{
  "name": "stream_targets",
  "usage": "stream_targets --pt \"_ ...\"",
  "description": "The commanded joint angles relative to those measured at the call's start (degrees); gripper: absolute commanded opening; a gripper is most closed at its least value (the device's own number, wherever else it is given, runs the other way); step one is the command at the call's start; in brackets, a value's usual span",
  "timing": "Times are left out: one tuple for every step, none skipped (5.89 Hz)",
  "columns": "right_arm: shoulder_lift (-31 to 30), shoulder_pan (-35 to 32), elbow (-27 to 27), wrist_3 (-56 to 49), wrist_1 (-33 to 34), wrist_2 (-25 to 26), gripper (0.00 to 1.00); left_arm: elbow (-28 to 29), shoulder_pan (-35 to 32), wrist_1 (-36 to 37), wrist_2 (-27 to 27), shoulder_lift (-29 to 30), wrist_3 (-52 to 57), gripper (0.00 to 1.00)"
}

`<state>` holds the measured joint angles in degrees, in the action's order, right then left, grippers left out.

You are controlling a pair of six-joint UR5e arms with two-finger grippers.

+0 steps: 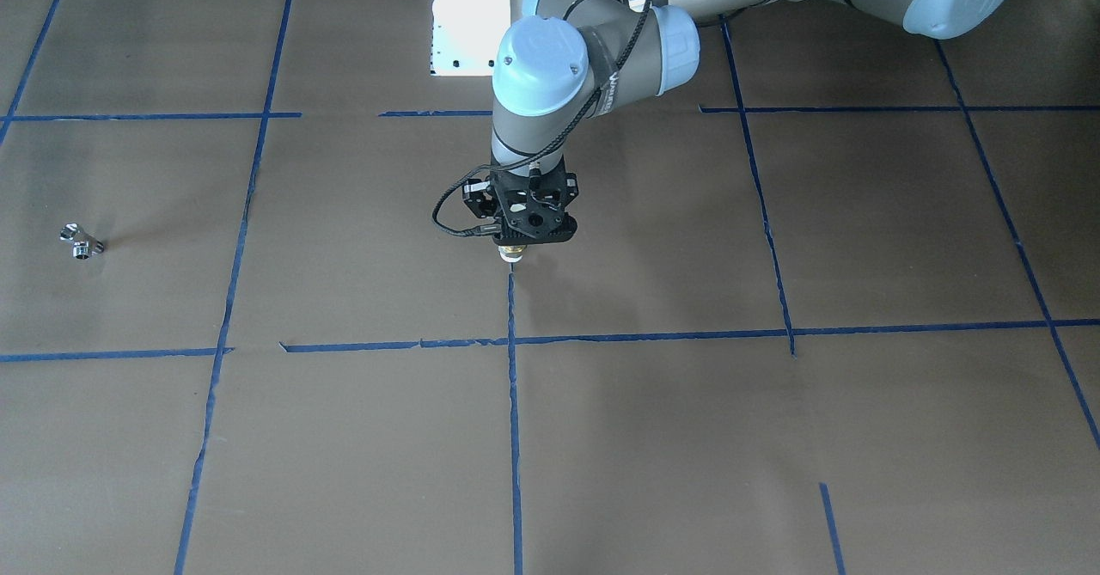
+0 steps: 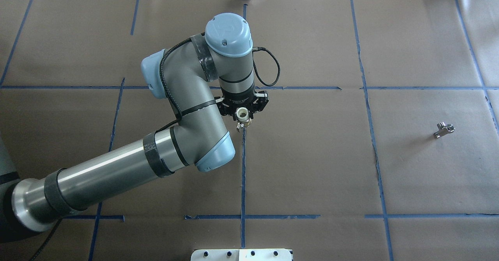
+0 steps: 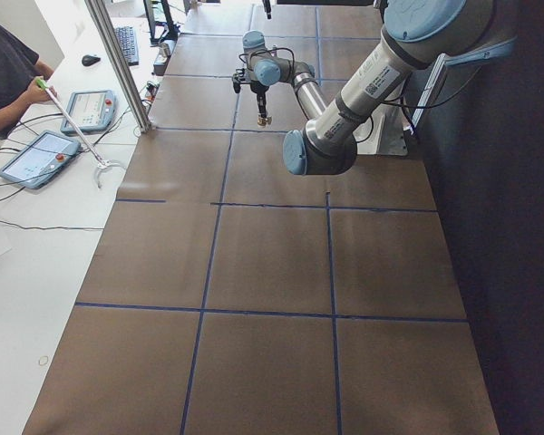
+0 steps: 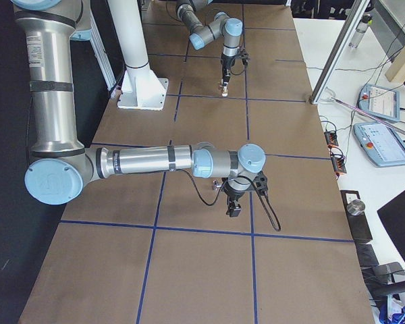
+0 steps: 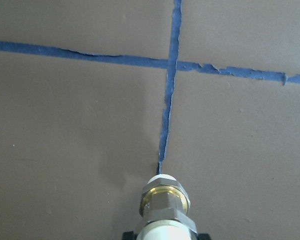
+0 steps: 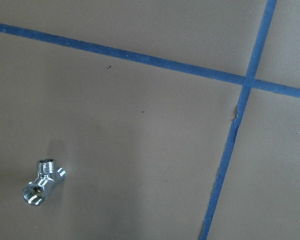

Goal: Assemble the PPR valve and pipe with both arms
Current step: 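Lift the valve fitting with the left gripper and carry it to table center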

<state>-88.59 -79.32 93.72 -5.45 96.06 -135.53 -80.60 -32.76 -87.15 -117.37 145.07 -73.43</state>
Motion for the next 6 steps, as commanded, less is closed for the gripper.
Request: stream_targets --pt "0.0 0.2 0.0 0.0 0.0 0.0 1.00 0.2 1.5 0.5 1.5 0.0 -1.2 0.00" --pt "0.0 0.2 0.0 0.0 0.0 0.0 1.00 0.2 1.5 0.5 1.7 0.0 -1.9 0.00" --pt "0.0 0.2 0.0 0.0 0.0 0.0 1.00 0.2 1.5 0.5 1.7 0.0 -2.0 0.00" --pt "0.0 0.3 0.0 0.0 0.0 0.0 1.00 0.2 1.5 0.5 1.7 -0.1 -2.0 0.00" --pt "0.1 0.3 -0.1 0.0 0.0 0.0 1.00 0.1 1.5 0.5 1.7 -0.2 -2.0 0.00" --pt "0.1 0.4 -0.1 0.0 0.0 0.0 1.00 0.1 1.5 0.5 1.7 -0.2 -2.0 0.02"
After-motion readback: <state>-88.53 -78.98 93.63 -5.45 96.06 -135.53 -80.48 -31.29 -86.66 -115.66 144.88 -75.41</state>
